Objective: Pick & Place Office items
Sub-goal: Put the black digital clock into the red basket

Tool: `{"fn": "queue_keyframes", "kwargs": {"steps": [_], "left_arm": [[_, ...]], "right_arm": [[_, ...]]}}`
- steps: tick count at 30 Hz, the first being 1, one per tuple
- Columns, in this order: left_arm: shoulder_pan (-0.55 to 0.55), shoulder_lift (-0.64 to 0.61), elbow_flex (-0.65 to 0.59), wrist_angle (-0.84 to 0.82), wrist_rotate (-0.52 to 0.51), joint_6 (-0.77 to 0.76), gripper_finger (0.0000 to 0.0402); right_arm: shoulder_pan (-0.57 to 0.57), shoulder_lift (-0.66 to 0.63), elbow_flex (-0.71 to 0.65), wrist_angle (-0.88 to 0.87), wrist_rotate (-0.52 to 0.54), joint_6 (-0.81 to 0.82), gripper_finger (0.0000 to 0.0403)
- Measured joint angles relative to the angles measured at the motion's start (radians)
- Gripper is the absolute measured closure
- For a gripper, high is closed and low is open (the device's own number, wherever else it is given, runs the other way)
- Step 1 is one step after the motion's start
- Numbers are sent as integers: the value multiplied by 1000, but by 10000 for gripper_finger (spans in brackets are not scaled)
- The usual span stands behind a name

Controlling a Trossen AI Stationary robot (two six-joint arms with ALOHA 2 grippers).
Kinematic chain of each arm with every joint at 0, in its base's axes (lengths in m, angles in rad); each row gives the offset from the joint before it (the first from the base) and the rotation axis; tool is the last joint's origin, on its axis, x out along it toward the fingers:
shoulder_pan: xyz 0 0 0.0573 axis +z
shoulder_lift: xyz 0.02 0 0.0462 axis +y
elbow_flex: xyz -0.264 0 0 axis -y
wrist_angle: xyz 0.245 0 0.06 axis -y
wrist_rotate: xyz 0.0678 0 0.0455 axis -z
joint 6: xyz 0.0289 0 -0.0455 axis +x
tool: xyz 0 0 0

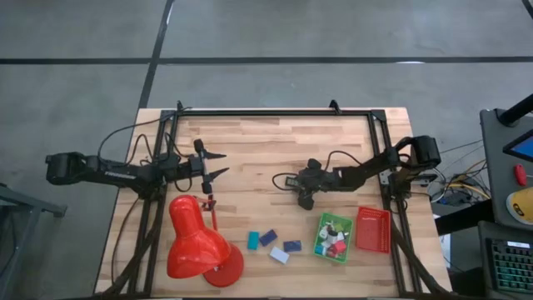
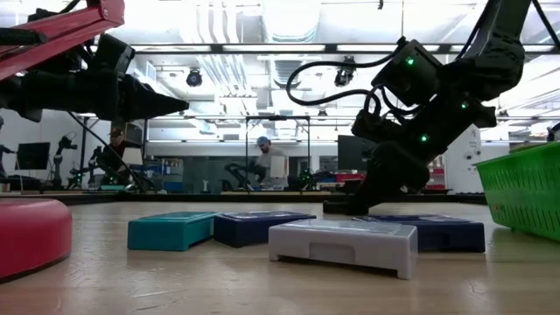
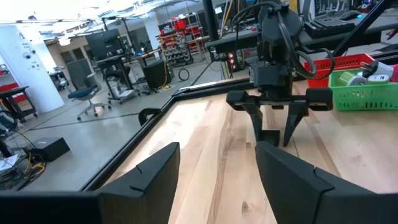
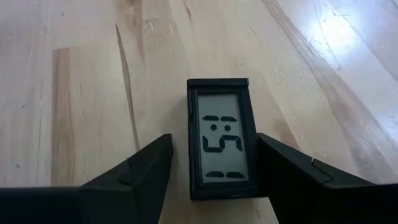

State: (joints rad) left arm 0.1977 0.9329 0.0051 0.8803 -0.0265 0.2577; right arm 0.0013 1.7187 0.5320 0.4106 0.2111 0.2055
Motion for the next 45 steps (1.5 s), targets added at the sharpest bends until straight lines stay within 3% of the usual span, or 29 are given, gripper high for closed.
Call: {"fn": "queue_keyframes", "kwargs": {"steps": [10, 19, 26, 30, 37, 45], "left_arm": [[0, 0, 0, 0, 0, 0, 184], [0, 0, 0, 0, 0, 0, 184], [0, 0, 0, -1, 0, 0, 184], [0, 0, 0, -3, 0, 0, 184], [0, 0, 0, -3, 0, 0, 184], [0, 0, 0, -3, 0, 0, 184]], "right_arm": [[0, 0, 0, -2, -6, -1, 251], [0, -14, -2, -11, -4, -33, 243], [7, -105, -2, -97, -1, -26, 249], [21, -214, 35, -286, 0, -24, 245], [80, -415, 186, -780, 3, 155, 246], [229, -523, 334, -1151, -45, 242, 239]]}}
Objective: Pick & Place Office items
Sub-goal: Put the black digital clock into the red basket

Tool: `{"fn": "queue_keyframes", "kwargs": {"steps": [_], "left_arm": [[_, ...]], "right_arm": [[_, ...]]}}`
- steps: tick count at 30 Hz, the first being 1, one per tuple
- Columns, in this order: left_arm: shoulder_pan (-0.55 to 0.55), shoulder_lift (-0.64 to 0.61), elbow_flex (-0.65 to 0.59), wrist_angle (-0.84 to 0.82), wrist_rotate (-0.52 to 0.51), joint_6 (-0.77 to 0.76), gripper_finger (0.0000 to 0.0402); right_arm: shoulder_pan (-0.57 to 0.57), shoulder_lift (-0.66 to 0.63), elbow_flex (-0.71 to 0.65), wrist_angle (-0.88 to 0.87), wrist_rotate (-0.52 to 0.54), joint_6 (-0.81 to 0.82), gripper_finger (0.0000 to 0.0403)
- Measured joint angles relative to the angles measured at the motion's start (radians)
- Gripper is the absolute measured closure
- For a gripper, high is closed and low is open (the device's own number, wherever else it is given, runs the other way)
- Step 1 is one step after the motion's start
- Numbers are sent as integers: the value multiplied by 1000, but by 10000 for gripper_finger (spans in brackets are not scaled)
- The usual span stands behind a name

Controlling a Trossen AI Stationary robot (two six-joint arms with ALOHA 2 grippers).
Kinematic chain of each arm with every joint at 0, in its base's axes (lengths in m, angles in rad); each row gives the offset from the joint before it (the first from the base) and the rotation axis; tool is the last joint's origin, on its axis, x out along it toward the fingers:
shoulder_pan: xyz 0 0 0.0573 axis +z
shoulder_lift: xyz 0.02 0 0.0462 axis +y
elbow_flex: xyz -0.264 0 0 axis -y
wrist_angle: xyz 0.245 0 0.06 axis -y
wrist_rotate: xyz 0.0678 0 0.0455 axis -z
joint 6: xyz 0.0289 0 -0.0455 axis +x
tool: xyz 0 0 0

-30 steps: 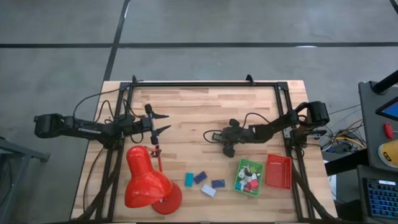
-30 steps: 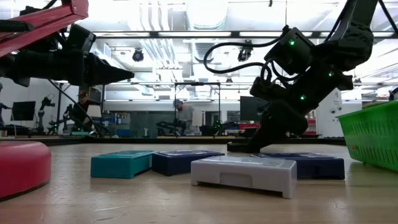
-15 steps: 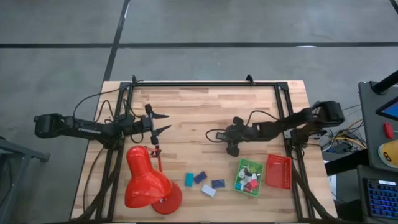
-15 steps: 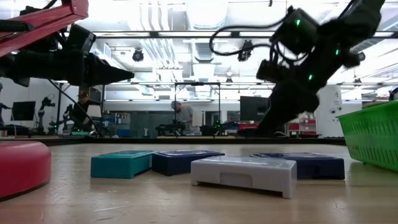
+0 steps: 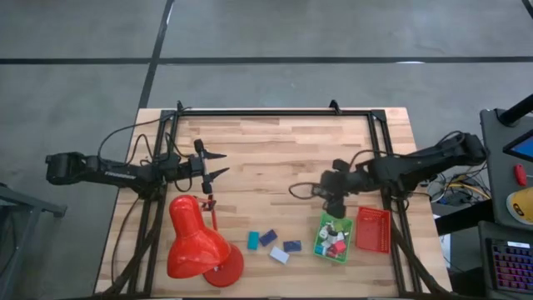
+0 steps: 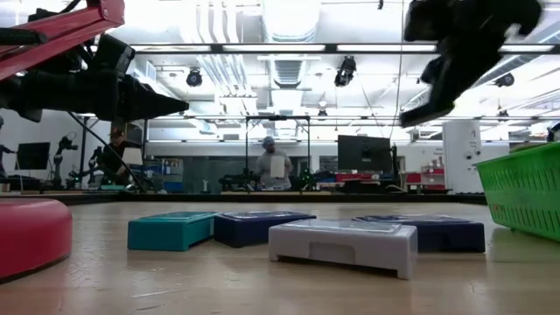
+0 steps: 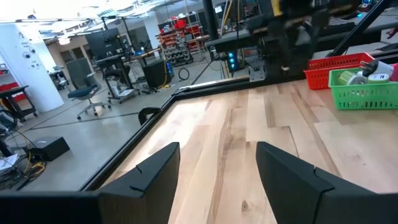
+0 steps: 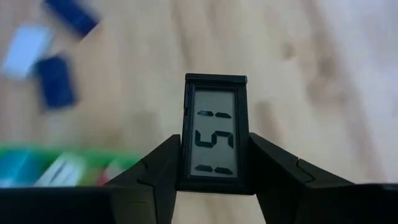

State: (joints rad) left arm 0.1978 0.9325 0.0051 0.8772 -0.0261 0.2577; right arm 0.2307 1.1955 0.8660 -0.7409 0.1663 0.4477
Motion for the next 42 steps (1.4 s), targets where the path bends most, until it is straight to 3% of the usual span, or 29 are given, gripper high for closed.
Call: {"fn": "queue_keyframes", "kwargs": {"steps": [5, 10, 22, 42], "left_arm": [[0, 0, 0, 0, 0, 0, 184], [0, 0, 0, 0, 0, 0, 184], [0, 0, 0, 0, 0, 0, 184], [0, 0, 0, -3, 0, 0, 184]], "right_arm": [[120, -4, 71, -186, -129, 47, 238], [248, -3, 88, -265, -274, 126, 237], [491, -3, 70, -387, -300, 176, 236], [533, 78, -86, -329, -437, 208, 235]]}}
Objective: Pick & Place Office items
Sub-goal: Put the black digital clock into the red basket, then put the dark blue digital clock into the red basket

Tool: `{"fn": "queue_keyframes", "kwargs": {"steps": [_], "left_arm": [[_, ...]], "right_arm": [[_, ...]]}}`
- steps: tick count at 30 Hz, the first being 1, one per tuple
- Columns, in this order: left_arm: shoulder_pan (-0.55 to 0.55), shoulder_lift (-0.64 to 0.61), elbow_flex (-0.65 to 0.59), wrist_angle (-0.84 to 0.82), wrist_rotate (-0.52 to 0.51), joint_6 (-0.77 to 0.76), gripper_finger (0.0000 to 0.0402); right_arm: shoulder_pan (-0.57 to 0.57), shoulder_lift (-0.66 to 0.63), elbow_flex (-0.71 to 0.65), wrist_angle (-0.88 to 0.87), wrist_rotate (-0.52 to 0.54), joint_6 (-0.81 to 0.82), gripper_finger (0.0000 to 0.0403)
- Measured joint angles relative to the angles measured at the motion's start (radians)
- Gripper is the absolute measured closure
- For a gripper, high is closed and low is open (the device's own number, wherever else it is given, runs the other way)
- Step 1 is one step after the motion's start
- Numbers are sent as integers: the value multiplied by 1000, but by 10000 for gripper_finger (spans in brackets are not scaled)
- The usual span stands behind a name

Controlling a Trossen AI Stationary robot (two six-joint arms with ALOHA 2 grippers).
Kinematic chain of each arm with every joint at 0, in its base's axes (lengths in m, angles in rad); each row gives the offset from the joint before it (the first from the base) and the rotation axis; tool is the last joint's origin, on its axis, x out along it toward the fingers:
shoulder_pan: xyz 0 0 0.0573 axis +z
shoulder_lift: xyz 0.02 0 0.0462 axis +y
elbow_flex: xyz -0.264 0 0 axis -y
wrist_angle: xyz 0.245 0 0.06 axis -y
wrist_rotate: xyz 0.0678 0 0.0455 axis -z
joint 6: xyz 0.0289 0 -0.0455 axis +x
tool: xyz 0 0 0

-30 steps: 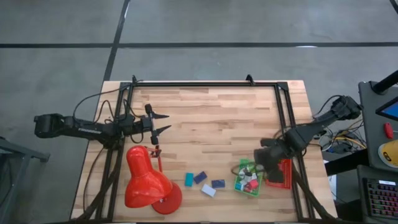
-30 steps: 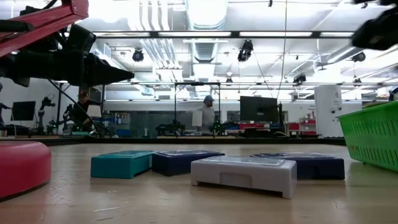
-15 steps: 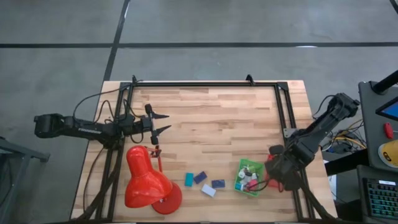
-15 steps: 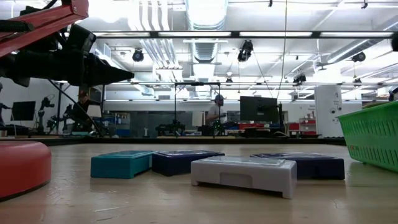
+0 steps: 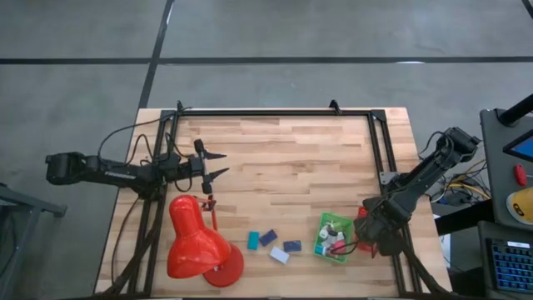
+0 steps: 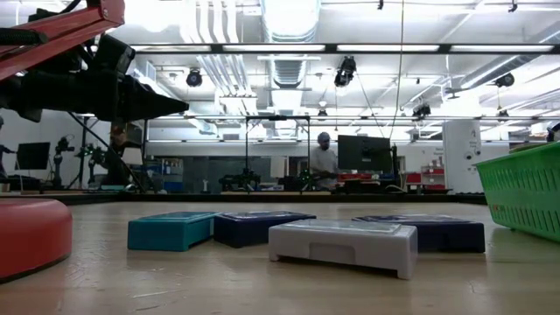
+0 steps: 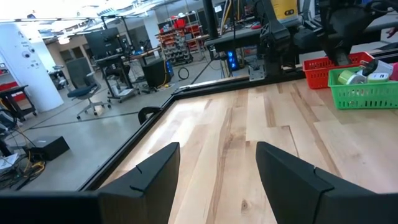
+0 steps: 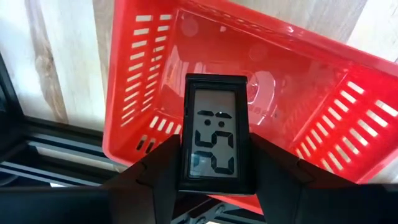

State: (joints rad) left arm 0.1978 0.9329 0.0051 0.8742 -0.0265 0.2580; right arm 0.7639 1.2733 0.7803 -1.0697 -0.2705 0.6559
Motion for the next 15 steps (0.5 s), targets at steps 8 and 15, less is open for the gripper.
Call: {"fn": "queue_keyframes", "kwargs": {"steps": [8, 15], "left_arm": [[0, 0, 0, 0, 0, 0, 184], [0, 0, 0, 0, 0, 0, 184]], "right_arm": [[0, -1, 0, 4, 0, 23, 195], [0, -2, 0, 26, 7, 18, 160]]}}
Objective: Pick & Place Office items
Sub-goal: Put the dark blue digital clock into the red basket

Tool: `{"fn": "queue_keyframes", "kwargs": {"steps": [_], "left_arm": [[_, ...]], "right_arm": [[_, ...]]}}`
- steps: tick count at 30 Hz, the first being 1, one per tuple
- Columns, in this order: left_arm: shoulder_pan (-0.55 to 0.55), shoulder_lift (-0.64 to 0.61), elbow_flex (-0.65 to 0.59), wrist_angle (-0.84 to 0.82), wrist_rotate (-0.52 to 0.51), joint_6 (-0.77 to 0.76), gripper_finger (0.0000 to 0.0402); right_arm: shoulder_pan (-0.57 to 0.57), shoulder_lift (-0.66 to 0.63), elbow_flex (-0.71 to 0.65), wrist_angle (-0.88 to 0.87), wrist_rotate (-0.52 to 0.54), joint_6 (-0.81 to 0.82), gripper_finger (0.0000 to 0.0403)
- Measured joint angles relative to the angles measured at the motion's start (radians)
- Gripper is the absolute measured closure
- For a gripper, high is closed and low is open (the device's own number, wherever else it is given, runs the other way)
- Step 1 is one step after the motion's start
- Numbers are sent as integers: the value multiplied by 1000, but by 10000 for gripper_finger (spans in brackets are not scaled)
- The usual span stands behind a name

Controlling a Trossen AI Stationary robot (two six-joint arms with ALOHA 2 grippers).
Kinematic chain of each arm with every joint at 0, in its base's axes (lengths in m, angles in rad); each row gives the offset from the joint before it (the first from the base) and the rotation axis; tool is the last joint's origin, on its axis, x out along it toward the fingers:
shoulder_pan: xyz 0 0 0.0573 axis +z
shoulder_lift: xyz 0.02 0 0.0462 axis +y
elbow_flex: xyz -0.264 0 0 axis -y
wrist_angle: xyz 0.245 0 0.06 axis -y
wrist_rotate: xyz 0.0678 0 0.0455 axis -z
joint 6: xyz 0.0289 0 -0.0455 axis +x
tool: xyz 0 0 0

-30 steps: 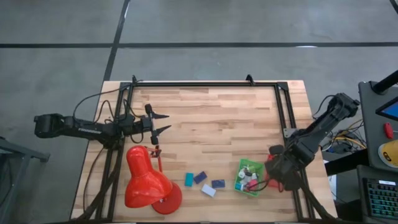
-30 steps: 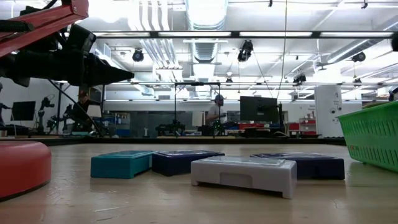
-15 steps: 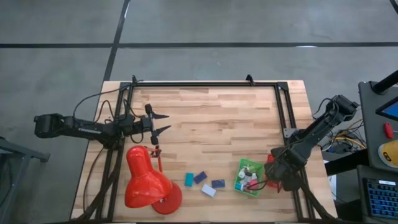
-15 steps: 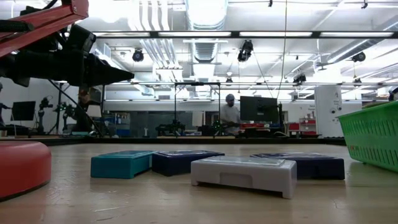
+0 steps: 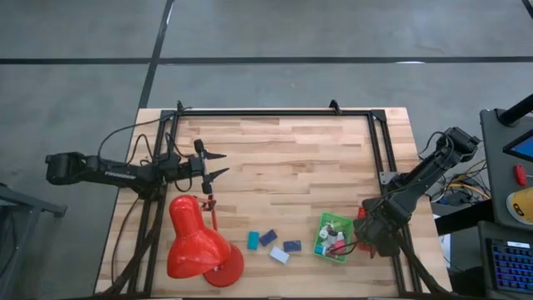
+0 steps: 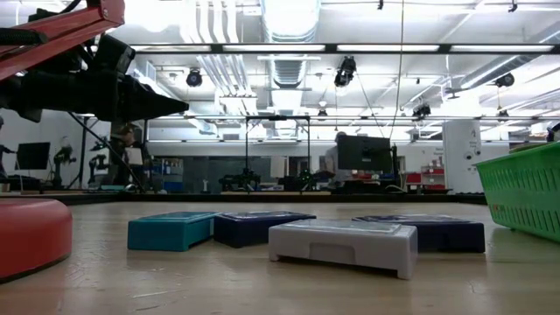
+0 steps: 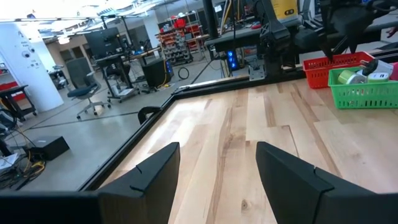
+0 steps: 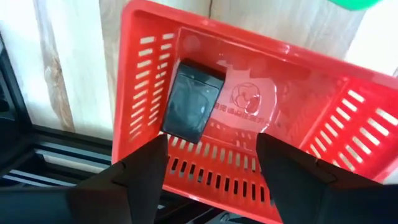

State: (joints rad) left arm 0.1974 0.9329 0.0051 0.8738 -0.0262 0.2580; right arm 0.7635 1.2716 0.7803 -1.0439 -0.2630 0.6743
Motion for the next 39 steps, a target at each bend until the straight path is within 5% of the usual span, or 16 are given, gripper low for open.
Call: {"fn": "queue_keyframes", "kwargs": {"steps": [17, 22, 27, 32, 39], "left_arm": [[0, 0, 0, 0, 0, 0, 184], [0, 0, 0, 0, 0, 0, 184], [0, 0, 0, 0, 0, 0, 184], [0, 0, 0, 0, 0, 0, 184], [0, 0, 0, 0, 0, 0, 184]], "right_arm": [[-3, -3, 57, -36, 80, -57, 142], [-5, -8, 179, -159, 271, -149, 129], [-5, -8, 287, -153, 580, -298, 115], [-67, -9, 305, 72, 825, -449, 102], [-299, -9, 198, 543, 738, -422, 97]]}}
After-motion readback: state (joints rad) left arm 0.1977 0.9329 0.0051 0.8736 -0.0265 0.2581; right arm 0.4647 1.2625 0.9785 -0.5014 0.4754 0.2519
